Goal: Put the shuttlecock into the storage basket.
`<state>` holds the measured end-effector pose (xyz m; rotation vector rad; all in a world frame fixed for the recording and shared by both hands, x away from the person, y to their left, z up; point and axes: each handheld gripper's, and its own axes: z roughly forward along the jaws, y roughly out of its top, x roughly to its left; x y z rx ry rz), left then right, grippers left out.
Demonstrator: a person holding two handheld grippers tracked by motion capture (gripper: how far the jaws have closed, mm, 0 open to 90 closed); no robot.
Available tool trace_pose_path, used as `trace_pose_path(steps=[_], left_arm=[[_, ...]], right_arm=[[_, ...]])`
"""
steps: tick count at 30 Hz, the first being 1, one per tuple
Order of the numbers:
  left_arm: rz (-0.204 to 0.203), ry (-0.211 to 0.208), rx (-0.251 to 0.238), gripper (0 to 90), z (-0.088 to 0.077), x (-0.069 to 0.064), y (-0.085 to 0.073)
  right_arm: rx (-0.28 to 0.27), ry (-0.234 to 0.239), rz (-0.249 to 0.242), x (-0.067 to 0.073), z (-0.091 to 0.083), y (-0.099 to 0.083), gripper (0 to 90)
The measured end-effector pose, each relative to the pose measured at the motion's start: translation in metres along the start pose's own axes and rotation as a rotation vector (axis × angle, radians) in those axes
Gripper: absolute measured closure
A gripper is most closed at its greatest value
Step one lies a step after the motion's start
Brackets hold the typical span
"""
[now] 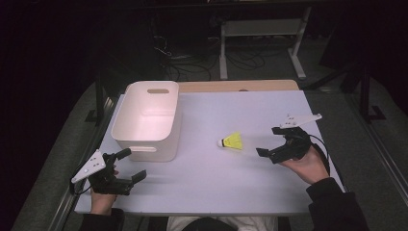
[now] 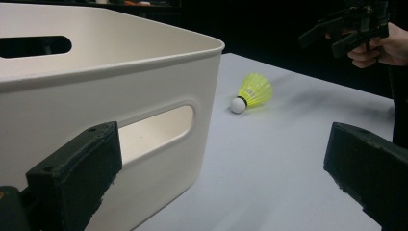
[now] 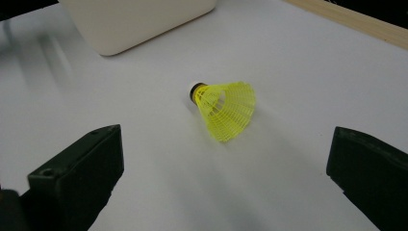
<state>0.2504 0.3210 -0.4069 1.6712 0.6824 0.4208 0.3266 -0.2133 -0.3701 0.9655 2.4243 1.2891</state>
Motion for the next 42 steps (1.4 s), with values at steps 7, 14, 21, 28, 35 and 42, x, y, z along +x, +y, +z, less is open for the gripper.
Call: trace_pose_path(steps=[7,14,21,28,35,42], left_arm=[[-0.003,0.001,0.001,0.0,0.000,0.000,0.000],[-0.006,-0.006,0.003,0.0,0.001,0.000,0.000],[-0.009,-0.012,0.004,0.0,0.001,0.000,0.000],[-0.010,-0.018,0.006,0.0,0.002,0.000,-0.001],[-0.009,-0.022,0.008,0.0,0.003,0.001,0.000],[-0.013,-0.022,0.004,0.0,0.004,0.001,0.000]], right_arm=[[0.012,0.010,-0.001,0.002,0.006,0.002,0.0],[0.023,0.017,-0.002,0.003,0.013,0.004,0.0],[0.046,0.027,-0.010,0.005,0.026,0.007,0.0],[0.062,0.041,-0.016,0.006,0.039,0.009,0.0],[0.087,0.033,-0.015,0.007,0.046,0.011,0.0],[0.097,0.065,-0.015,0.006,0.052,0.011,14.1]])
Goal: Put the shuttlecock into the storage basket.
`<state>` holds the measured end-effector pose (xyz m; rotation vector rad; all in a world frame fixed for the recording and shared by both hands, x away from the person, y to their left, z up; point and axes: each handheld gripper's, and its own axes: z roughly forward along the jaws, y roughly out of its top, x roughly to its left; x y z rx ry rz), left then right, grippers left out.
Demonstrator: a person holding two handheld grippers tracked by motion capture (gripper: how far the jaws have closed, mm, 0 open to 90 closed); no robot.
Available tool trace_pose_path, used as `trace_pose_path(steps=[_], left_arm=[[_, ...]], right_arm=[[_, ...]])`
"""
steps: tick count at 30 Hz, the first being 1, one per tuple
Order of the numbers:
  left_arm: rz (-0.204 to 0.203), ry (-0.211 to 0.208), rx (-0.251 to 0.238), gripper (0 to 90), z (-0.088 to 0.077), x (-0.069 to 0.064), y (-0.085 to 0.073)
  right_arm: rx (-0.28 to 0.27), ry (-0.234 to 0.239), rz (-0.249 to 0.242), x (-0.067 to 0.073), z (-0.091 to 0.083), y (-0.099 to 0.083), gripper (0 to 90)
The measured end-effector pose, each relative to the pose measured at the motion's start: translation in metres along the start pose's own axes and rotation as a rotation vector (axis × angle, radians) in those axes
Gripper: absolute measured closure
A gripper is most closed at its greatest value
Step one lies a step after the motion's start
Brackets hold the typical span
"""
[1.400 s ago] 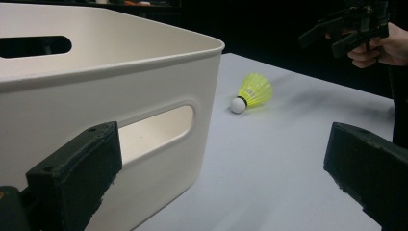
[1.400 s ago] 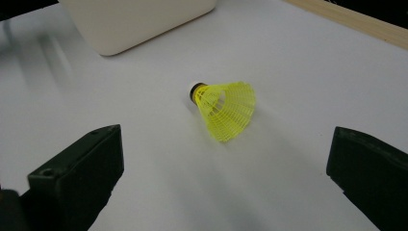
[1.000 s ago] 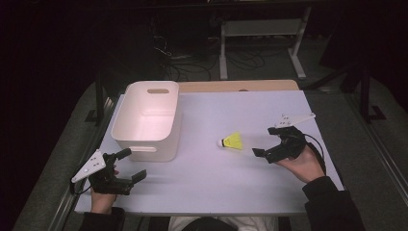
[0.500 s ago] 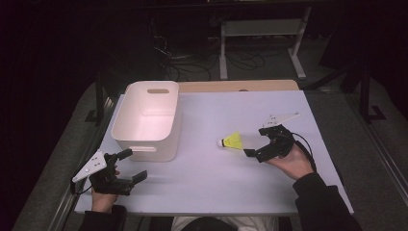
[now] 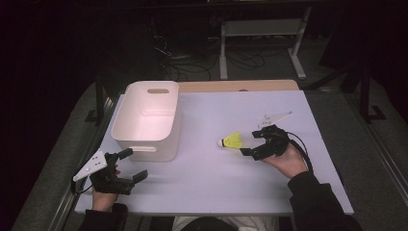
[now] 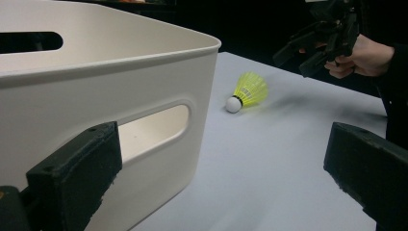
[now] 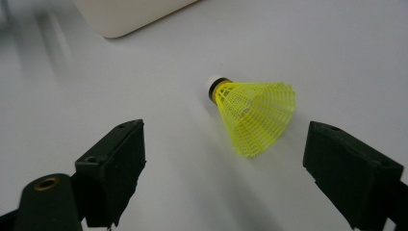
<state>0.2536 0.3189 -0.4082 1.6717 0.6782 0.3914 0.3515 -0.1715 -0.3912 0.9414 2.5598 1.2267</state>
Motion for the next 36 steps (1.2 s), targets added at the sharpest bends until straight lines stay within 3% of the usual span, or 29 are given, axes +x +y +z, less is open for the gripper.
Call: trace_pose_path(steps=[2,3,5,6,7,16,23,30,36], left_arm=[[-0.002,0.000,-0.001,0.0,0.000,0.000,0.000],[-0.002,-0.001,-0.001,0.0,0.000,0.000,0.000],[-0.002,-0.001,-0.001,0.0,0.000,0.000,0.000],[-0.003,-0.001,-0.001,0.0,0.000,0.000,0.000],[-0.003,-0.001,-0.001,0.0,0.000,0.000,0.000],[-0.002,0.000,0.003,0.0,0.000,0.000,0.000],[-0.002,0.001,0.004,0.0,0.000,0.000,0.000],[-0.002,-0.001,0.004,0.0,0.000,0.000,-0.001],[-0.001,-0.001,0.005,0.0,0.000,0.000,0.000]], right_arm=[[0.009,-0.018,-0.001,0.001,0.002,0.001,19.0],[0.004,-0.004,-0.001,0.002,0.004,0.001,24.1],[0.001,-0.001,-0.007,0.002,0.005,0.001,24.1],[0.002,0.013,-0.006,0.003,0.007,0.001,32.7],[0.002,0.013,-0.006,0.003,0.007,0.001,32.7],[0.015,0.040,-0.027,0.005,0.016,0.002,59.8],[0.038,0.060,-0.023,0.003,0.021,0.003,70.4],[0.078,0.070,-0.017,0.002,0.029,0.002,87.4],[0.101,0.069,0.003,0.000,0.035,0.000,88.7]])
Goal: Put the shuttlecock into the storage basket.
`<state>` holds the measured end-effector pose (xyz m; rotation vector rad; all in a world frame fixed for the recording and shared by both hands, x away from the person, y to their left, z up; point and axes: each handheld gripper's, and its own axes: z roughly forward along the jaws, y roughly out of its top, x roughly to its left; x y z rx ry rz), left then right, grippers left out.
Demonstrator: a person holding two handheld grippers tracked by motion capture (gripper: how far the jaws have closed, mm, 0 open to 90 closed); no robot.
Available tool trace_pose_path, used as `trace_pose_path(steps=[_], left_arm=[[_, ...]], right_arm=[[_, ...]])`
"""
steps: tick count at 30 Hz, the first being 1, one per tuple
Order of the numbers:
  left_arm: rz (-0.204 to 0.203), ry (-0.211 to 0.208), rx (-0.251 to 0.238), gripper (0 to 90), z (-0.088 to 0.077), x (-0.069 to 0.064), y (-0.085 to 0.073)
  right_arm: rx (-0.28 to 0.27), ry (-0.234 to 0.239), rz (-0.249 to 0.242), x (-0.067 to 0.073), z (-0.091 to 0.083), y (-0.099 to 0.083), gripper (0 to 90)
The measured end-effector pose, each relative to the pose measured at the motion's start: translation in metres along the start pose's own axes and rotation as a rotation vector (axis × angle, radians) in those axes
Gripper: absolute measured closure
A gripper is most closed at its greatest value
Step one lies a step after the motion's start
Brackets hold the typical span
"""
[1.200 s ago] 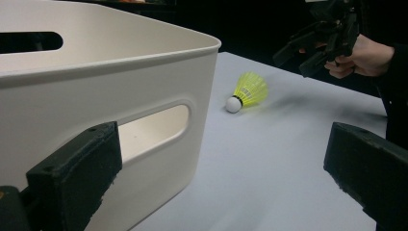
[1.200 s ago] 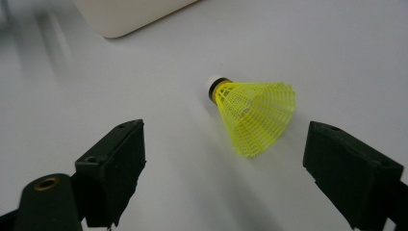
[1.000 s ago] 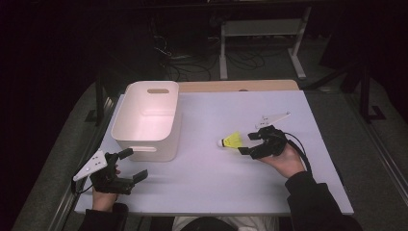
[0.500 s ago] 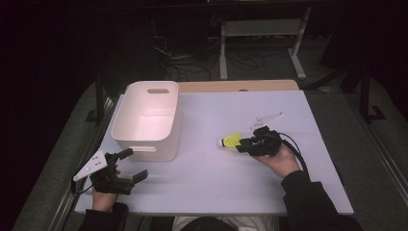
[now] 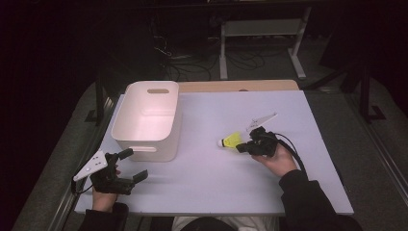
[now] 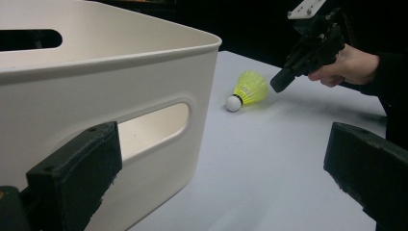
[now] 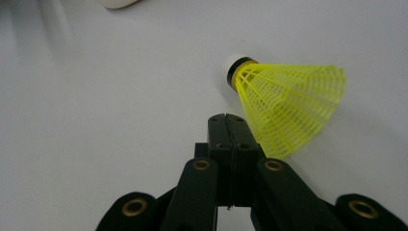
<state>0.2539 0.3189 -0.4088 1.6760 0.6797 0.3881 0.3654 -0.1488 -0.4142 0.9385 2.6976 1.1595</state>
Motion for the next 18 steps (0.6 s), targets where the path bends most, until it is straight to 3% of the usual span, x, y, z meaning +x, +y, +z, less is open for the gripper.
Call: trace_pose_path(steps=[7,10,18], left_arm=[[0.001,-0.001,0.000,0.0,0.000,0.000,0.000],[-0.003,-0.001,0.000,0.0,0.000,0.000,0.000],[-0.002,-0.007,0.010,0.0,0.001,0.000,0.000]], right_arm=[[0.029,0.011,0.010,-0.003,0.009,-0.002,88.7],[0.064,-0.007,0.011,-0.004,0.013,-0.004,88.7],[0.082,-0.026,0.032,-0.012,0.021,-0.008,88.7]])
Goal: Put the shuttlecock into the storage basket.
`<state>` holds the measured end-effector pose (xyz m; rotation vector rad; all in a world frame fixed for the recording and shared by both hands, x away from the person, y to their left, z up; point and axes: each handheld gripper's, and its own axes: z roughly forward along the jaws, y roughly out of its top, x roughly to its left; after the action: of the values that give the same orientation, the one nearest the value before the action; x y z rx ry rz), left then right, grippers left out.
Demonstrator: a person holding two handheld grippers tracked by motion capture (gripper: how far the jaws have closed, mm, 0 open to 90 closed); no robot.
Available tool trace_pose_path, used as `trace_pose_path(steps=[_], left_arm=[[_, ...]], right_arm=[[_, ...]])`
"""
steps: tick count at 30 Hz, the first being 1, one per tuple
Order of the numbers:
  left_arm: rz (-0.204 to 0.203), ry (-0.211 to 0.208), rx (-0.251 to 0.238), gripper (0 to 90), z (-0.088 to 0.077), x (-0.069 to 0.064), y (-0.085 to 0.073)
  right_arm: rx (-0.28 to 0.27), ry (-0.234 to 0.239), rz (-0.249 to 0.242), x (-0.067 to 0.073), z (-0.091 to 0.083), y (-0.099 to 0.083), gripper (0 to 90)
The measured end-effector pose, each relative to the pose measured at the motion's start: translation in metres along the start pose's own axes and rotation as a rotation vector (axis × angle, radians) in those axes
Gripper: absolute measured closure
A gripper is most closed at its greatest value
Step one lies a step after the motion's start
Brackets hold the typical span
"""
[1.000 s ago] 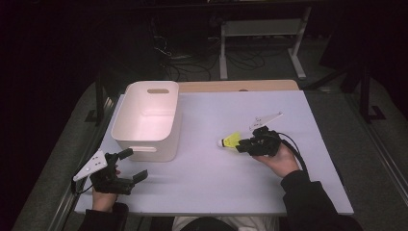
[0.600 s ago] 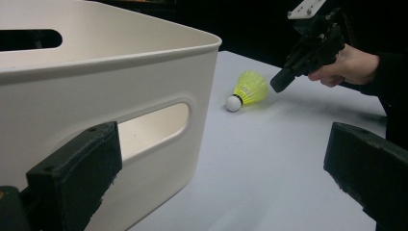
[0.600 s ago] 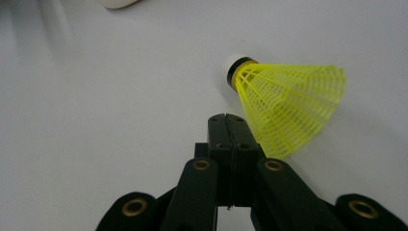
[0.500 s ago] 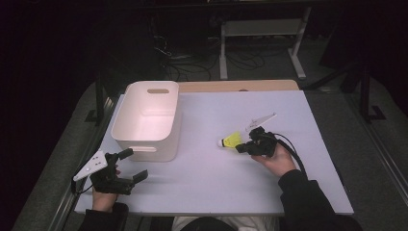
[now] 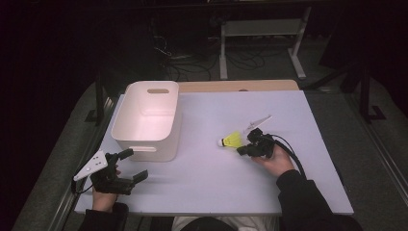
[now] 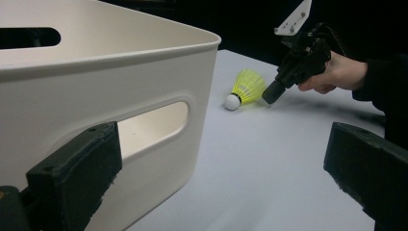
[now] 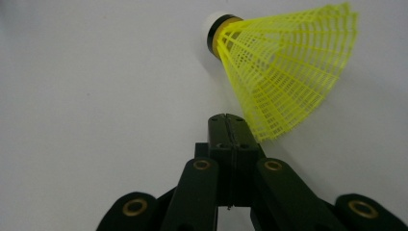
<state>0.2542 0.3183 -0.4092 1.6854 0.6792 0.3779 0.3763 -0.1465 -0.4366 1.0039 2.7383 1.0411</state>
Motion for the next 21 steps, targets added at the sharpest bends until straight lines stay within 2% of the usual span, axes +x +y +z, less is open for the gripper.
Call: trace_pose_path(steps=[11,15,21], left_arm=[[0.000,-0.003,-0.004,0.0,0.000,0.000,0.000],[-0.002,0.002,-0.012,0.0,-0.001,0.000,0.000],[-0.002,0.001,-0.013,0.0,-0.001,0.000,0.000]], right_arm=[[-0.033,-0.029,0.033,-0.009,-0.001,0.001,88.8],[-0.082,-0.037,0.063,-0.018,0.000,0.002,88.7],[-0.098,-0.060,0.097,-0.029,0.003,0.002,88.8]])
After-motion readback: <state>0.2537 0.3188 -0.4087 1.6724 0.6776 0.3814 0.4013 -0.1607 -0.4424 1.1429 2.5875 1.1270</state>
